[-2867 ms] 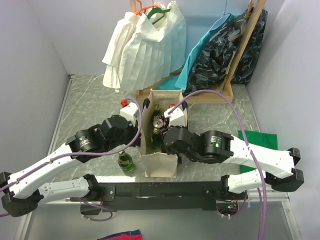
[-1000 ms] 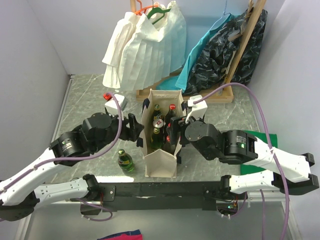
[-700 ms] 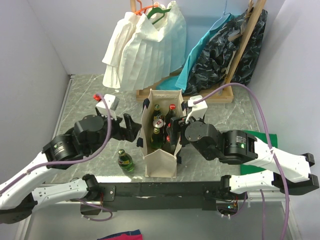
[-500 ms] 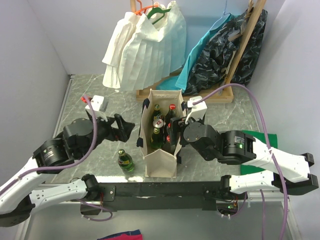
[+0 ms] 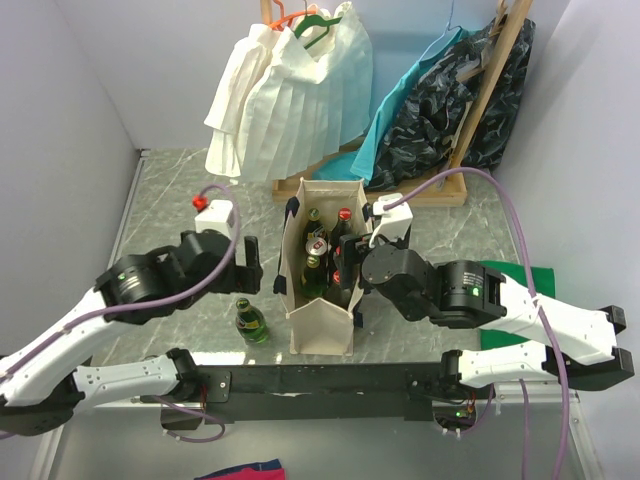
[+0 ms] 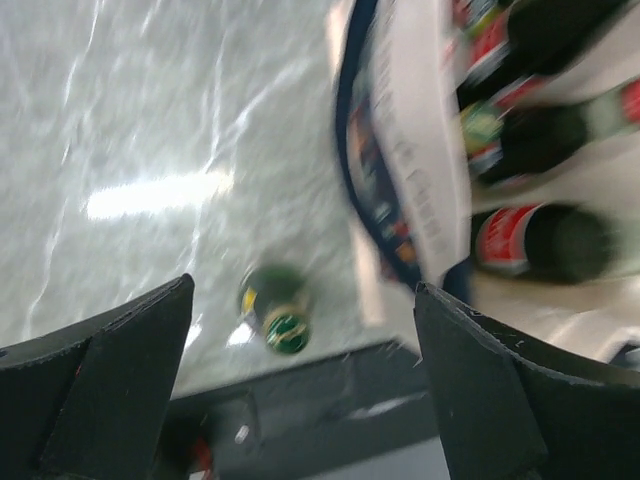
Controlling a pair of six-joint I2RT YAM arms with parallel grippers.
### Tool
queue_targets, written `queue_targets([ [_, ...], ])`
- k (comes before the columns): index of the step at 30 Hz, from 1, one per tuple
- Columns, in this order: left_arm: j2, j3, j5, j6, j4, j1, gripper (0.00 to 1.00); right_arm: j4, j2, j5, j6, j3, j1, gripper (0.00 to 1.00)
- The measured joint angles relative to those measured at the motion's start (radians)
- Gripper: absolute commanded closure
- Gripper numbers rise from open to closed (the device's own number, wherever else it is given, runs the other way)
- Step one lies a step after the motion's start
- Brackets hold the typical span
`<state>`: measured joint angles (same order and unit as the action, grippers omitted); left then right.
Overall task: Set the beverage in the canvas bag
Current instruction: Pick up the drink from the center of the board.
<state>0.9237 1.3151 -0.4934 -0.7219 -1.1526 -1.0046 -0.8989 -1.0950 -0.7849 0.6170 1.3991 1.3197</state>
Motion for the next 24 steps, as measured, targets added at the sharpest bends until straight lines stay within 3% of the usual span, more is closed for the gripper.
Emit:
queue_targets([
  [10,0.023,-0.028,0.063,-0.097,-0.159,0.000,0.01,-0.006,-0.009,0.000,0.006,0.000,-0.018,0.16],
  [24,0.040,-0.161,0.179,-0.138,-0.117,0.000,0.16,-0.005,-0.011,0.000,0.023,-0.002,-0.025,0.15],
])
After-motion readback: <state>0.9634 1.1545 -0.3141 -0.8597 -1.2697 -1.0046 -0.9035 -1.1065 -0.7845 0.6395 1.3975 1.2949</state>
